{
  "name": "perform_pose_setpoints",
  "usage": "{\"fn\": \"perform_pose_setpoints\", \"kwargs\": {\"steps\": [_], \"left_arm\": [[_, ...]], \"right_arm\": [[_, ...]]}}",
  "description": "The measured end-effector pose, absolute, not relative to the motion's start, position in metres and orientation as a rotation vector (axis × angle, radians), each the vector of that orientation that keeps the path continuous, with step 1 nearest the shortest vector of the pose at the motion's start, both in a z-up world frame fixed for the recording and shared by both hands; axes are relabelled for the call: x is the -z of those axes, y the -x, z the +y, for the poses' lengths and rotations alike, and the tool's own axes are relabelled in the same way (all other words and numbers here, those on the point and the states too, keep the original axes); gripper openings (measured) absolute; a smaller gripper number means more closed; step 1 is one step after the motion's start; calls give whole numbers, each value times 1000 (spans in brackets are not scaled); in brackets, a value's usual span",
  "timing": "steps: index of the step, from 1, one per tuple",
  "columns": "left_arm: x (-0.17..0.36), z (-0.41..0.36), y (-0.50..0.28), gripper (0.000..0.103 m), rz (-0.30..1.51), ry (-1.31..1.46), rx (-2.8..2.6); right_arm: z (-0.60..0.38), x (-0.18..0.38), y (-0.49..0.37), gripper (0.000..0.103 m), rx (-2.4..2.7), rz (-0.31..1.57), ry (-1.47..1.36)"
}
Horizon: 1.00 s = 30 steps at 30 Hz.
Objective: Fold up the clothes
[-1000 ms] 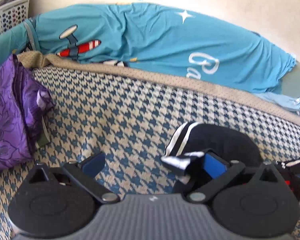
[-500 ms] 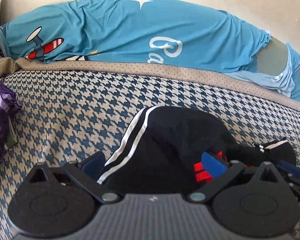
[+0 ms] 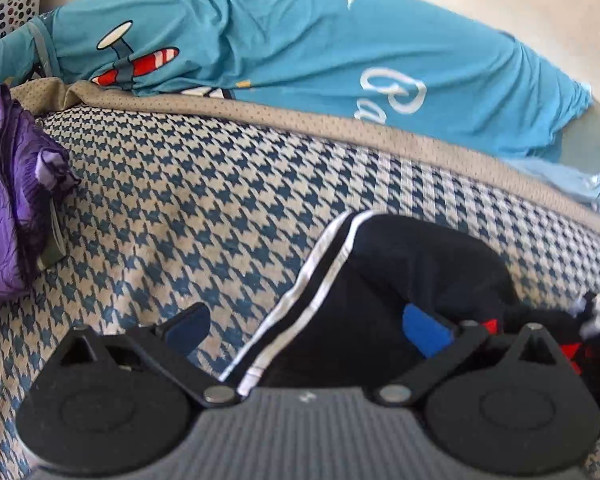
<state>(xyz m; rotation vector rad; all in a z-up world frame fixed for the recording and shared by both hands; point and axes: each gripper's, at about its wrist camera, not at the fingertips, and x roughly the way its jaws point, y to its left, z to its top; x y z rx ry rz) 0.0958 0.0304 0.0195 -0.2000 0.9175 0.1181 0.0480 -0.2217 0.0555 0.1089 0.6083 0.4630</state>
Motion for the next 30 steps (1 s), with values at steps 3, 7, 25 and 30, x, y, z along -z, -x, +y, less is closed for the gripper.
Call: {"fn": "perform_pose_setpoints", "kwargs": {"steps": [3, 7, 25, 30], "left_arm": [[-26, 38, -94, 103, 900, 231, -111], [-27, 33, -91, 103, 897, 216, -77], [17, 9, -94, 103, 1027, 87, -79], [21, 14, -90, 103, 1031, 71, -86]], "right_arm": [[-209, -60, -32, 11, -581, 609, -77], [-183, -53, -2, 11, -740, 643, 23], [-164, -39, 46, 21, -942, 703, 176], [-190, -58, 34, 27, -849, 647, 105]]}}
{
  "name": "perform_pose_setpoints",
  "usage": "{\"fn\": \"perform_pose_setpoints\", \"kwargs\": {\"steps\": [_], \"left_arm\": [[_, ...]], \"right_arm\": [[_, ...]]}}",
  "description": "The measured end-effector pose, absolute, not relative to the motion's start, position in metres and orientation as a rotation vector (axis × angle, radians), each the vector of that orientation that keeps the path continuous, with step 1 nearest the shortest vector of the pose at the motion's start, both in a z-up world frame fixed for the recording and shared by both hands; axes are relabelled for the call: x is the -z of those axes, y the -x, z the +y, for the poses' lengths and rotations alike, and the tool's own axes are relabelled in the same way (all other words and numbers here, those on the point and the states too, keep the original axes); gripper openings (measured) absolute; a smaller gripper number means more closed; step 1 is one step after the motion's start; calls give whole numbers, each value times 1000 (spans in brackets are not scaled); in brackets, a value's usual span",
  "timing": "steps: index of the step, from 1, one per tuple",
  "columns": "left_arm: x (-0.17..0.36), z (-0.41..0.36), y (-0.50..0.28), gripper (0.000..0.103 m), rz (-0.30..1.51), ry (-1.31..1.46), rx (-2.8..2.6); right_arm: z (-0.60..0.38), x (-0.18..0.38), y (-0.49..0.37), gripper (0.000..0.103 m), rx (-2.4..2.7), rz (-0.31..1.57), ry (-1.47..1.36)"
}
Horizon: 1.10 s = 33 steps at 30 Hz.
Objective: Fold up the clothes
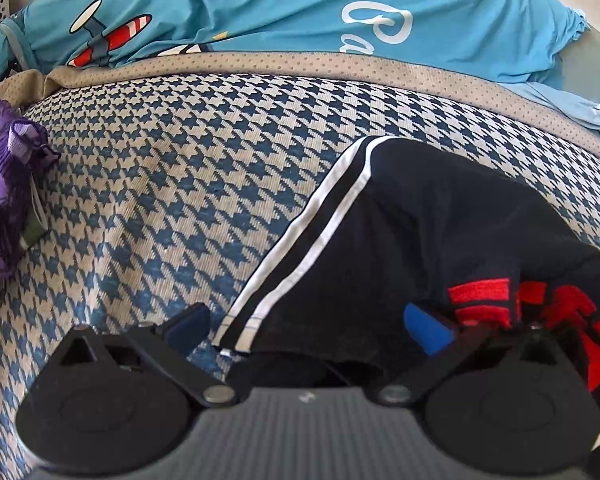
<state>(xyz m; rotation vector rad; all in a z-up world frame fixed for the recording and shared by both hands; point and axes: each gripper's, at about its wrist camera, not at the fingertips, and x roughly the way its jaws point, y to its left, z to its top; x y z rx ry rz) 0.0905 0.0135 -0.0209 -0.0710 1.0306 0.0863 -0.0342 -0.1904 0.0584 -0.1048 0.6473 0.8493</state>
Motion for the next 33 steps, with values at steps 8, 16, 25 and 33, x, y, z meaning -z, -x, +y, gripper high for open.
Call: {"fn": "perform_pose_setpoints", "kwargs": {"steps": [8, 16, 25, 33], "left_arm": [[22, 14, -82, 103, 1005, 40, -79], [21, 17, -77, 103, 1003, 27, -62], [5, 38, -73, 103, 976, 90, -82], [-22, 63, -72, 103, 888, 195, -91]], "right_arm": [[-235, -62, -15, 49, -528, 688, -82], [-278, -21, -60, 61, -313, 894, -425], [-263, -14, -65, 23, -416, 895, -459], [-225, -49, -18, 16, -676, 698, -175]]}}
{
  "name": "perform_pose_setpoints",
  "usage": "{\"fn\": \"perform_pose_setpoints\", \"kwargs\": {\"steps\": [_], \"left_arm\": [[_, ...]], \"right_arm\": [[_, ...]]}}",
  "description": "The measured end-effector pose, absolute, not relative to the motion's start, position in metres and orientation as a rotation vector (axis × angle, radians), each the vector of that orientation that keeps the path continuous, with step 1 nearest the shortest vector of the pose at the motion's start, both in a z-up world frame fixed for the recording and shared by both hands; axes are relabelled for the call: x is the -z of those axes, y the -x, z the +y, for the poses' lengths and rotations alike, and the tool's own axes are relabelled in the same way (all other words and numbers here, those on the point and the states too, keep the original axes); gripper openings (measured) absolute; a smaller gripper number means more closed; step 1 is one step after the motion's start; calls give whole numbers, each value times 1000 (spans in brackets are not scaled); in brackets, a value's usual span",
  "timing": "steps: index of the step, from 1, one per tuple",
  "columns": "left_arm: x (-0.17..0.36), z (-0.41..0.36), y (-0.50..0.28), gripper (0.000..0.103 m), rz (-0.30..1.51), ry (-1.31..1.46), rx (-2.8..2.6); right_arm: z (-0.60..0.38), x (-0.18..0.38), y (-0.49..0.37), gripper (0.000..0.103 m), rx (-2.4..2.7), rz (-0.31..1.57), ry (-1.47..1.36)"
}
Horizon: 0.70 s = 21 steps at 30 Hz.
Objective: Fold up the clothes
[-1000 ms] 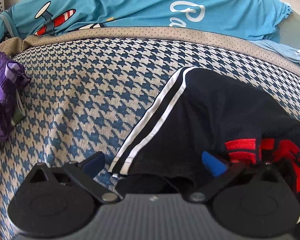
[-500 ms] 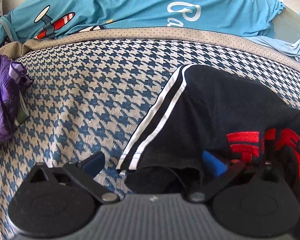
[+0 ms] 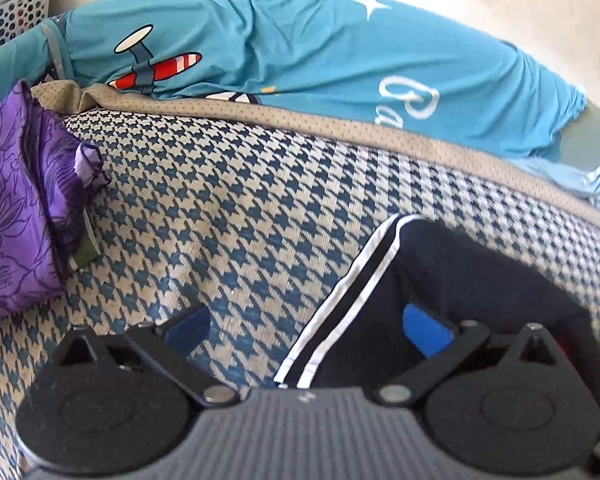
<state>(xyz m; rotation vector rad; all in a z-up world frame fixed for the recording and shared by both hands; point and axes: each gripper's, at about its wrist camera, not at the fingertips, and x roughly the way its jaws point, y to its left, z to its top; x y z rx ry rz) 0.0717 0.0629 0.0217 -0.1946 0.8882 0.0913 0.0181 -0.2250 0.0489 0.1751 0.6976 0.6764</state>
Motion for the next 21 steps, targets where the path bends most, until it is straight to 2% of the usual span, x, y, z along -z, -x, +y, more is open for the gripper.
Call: {"fn": "perform_pose_setpoints", "kwargs": {"steps": [7, 14, 18, 21], "left_arm": [[-32, 53, -65, 103, 830, 169, -40], [-14, 38, -69, 103, 893, 94, -29], [1, 41, -74, 103, 965, 111, -60], [7, 44, -74, 103, 992, 128, -70]], "right_arm": [[-186, -43, 12, 16, -876, 691, -16], [-154, -29, 24, 16, -954, 697, 140], [-158, -31, 16, 19, -951, 718, 122], [-168, -35, 9, 27, -940, 730, 80]]}}
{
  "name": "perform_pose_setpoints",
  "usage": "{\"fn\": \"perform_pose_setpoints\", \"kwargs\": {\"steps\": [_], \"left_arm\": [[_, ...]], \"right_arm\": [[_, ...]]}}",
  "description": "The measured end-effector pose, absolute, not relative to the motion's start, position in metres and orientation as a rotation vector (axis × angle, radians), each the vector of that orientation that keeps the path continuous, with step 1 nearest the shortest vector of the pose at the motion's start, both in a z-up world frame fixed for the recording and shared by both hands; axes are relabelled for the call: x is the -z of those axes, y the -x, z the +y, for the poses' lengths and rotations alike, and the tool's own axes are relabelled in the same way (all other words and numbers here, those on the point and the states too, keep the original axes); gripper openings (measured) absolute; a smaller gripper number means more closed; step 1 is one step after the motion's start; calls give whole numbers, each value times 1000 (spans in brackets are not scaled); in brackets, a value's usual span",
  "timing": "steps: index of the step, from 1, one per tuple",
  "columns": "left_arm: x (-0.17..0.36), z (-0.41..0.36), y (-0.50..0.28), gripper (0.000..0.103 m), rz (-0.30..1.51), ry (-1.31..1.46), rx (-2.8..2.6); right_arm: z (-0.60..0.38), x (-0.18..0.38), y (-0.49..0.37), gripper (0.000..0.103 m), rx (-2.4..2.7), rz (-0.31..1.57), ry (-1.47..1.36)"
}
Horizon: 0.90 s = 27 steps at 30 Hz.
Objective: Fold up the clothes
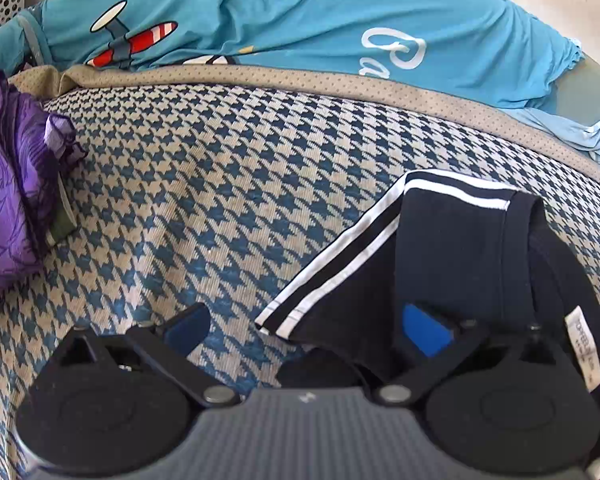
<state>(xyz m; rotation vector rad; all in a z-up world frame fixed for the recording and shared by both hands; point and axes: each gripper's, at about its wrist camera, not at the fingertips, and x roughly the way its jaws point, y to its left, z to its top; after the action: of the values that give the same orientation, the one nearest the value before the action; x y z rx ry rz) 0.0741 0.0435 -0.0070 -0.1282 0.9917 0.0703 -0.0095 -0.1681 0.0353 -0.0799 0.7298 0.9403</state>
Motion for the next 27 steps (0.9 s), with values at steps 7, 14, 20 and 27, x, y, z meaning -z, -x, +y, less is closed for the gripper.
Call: {"fn": "perform_pose_setpoints", "kwargs": {"steps": [7, 14, 20, 27], "left_arm": [[8, 39, -74, 103, 988, 96, -77], [11, 40, -76, 103, 1007, 98, -96], [13, 43, -76, 103, 1013, 113, -105], [13, 41, -74, 103, 1005, 103, -110]], "right_arm": [[-188, -48, 4, 33, -916, 710, 30], [-195, -64, 11, 44, -941, 665, 36], [-209, -67, -1, 69, -853, 708, -61], [-209, -48, -18, 77, -845, 824, -274]]}}
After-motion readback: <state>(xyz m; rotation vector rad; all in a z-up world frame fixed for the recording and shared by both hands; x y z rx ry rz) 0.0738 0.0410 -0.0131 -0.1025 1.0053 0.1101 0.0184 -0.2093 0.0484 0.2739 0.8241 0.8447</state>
